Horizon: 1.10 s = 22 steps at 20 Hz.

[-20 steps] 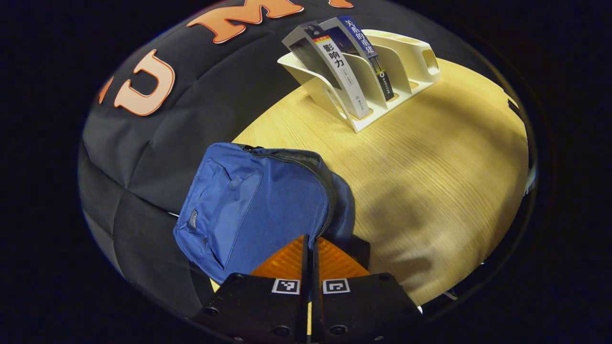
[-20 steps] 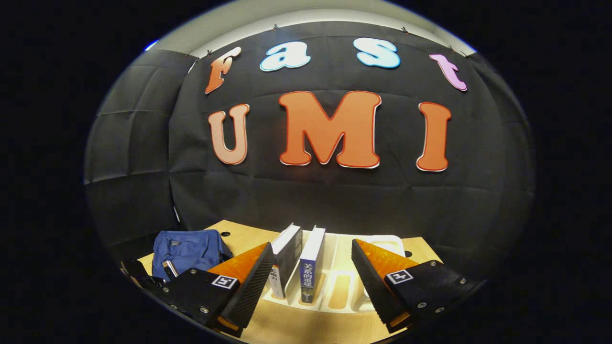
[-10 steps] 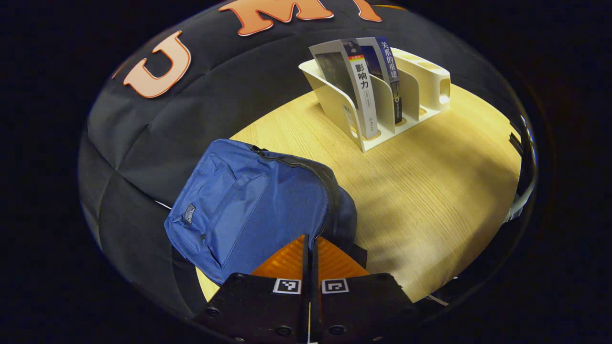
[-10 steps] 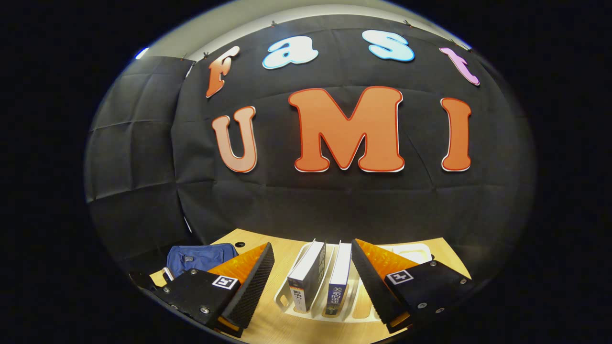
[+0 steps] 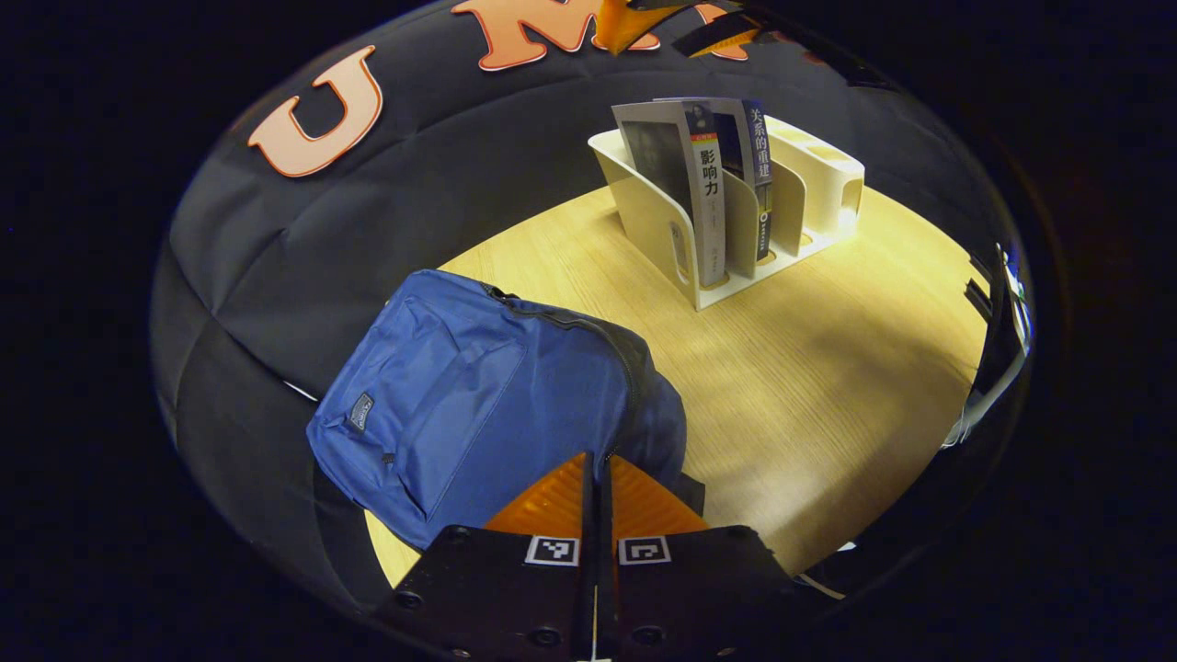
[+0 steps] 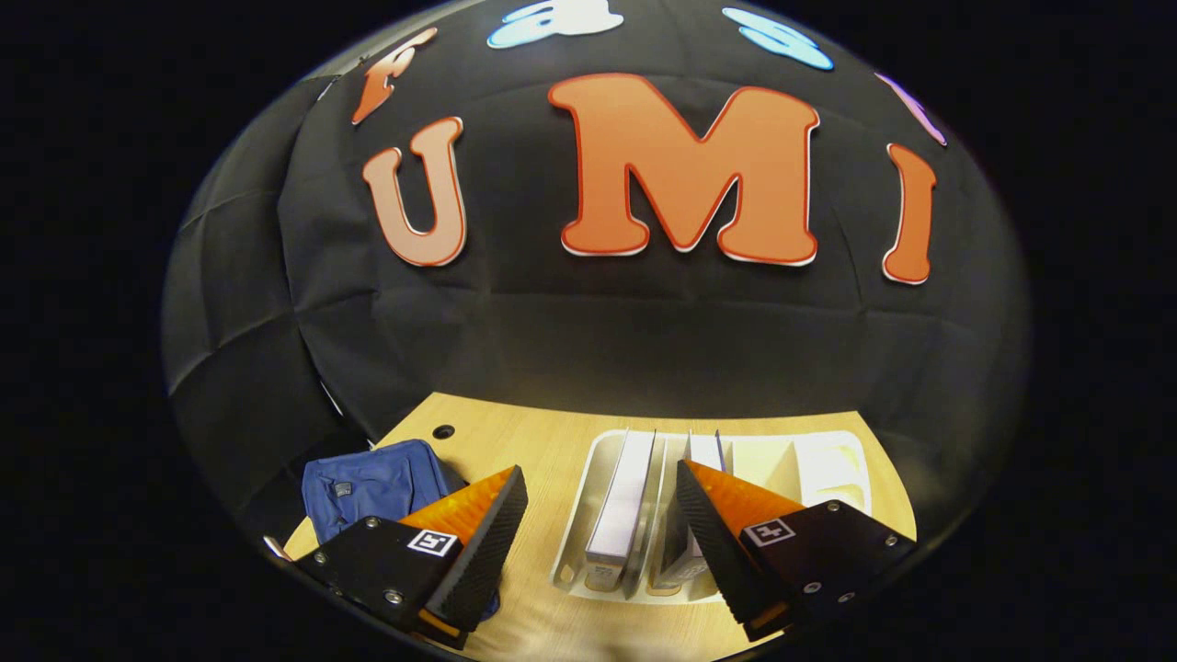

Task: Open the schoolbag, grab two books from the bookshelf and put them into the schoolbag.

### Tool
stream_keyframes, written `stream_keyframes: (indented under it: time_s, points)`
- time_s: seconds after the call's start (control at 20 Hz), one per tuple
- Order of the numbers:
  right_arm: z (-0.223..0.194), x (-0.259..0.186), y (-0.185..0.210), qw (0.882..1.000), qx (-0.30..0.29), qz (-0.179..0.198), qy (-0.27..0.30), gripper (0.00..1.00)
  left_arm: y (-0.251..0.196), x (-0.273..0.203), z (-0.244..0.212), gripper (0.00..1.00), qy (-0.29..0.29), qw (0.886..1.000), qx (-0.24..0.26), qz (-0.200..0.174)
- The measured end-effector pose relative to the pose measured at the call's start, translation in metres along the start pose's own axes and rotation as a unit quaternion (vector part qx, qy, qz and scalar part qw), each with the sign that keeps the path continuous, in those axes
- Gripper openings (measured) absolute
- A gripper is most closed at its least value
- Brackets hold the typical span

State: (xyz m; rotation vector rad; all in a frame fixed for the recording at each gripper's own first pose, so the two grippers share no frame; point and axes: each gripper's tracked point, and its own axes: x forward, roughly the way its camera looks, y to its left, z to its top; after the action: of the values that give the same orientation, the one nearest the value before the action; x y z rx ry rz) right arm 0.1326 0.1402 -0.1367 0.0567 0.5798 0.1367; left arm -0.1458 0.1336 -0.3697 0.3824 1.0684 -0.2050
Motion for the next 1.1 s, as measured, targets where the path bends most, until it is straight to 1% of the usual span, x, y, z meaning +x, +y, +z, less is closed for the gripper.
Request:
stream_keyframes:
  time_s: [0.05,0.15,0.3,0.4,0.55,0.7,0.8,0.95,1.0,1.1]
  points:
    - [-0.005,0.005,0.001,1.0,0.009,0.002,0.02,0.97,-0.001,0.001,-0.001,0.01,-0.003,1.0,-0.002,-0.005]
    - [-0.017,0.017,-0.002,0.998,0.018,-0.007,0.057,0.97,0.0,0.002,-0.004,0.01,-0.007,1.0,-0.009,-0.015]
    - [-0.037,0.036,-0.01,0.994,0.008,-0.025,0.103,0.97,-0.003,0.008,-0.009,0.01,-0.008,0.999,-0.024,-0.032]
    - [-0.047,0.047,-0.012,0.991,0.012,-0.027,0.134,0.97,-0.006,0.012,-0.011,0.02,-0.007,0.999,-0.03,-0.042]
    - [-0.058,0.063,-0.009,0.983,0.04,-0.015,0.18,0.97,-0.006,0.015,-0.012,0.01,-0.005,0.998,-0.03,-0.053]
    - [-0.053,0.08,-0.018,0.98,0.028,-0.022,0.198,0.97,-0.006,0.017,-0.012,0.01,-0.004,0.998,-0.027,-0.06]
    - [-0.051,0.088,-0.015,0.975,0.036,-0.012,0.218,0.97,-0.005,0.017,-0.014,0.01,-0.001,0.998,-0.029,-0.064]
    - [-0.049,0.1,-0.018,0.971,0.01,-0.012,0.237,0.97,-0.004,0.019,-0.014,0.01,0.002,0.997,-0.033,-0.067]
    - [-0.051,0.101,-0.015,0.969,0.009,-0.005,0.246,0.97,-0.004,0.019,-0.015,0.01,0.003,0.997,-0.034,-0.067]
    - [-0.057,0.102,-0.012,0.965,0.008,0.003,0.263,0.93,-0.002,0.019,-0.014,0.02,0.005,0.997,-0.036,-0.066]
